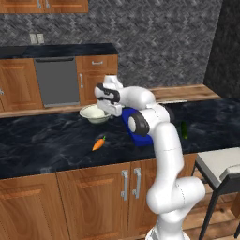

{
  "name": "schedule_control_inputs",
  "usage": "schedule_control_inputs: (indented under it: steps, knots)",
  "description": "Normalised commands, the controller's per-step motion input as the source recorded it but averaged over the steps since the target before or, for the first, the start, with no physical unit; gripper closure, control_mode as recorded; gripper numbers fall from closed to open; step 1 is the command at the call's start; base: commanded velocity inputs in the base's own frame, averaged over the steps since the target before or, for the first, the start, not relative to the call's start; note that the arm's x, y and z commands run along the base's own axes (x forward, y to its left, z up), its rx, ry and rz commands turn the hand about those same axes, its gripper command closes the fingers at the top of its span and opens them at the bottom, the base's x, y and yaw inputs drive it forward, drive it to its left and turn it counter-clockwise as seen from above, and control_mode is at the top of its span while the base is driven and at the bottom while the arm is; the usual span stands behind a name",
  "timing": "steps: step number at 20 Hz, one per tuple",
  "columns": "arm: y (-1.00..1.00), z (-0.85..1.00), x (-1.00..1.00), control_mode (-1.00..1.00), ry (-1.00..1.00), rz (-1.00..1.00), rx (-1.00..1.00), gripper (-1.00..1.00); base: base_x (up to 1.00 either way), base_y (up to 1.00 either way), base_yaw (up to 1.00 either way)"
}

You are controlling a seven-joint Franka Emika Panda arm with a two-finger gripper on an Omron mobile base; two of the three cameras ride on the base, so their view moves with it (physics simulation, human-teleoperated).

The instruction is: Place the two vegetables and bowl onto the tray for setting up a vegetable dip station.

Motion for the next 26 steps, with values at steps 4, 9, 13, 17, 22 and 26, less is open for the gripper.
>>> schedule_control_inputs:
  steps: [4,9,13,17,22,26]
  knots:
    - [-0.01,0.11,-0.04,-1.00,-0.10,-0.02,0.00,1.00,0.00,0.00,0.00]
    - [-0.08,0.13,-0.05,-1.00,-0.09,0.00,0.00,1.00,0.00,0.00,0.00]
    - [-0.13,0.15,-0.10,-1.00,-0.12,0.00,0.01,1.00,0.00,0.00,0.00]
    - [-0.14,0.15,-0.13,-1.00,-0.13,0.00,0.05,1.00,0.00,0.00,0.00]
    - [-0.13,0.17,-0.12,-1.00,-0.16,0.00,0.07,1.00,0.00,0.00,0.00]
    - [-0.14,0.17,-0.11,-1.00,-0.18,0.00,0.08,1.00,0.00,0.00,0.00]
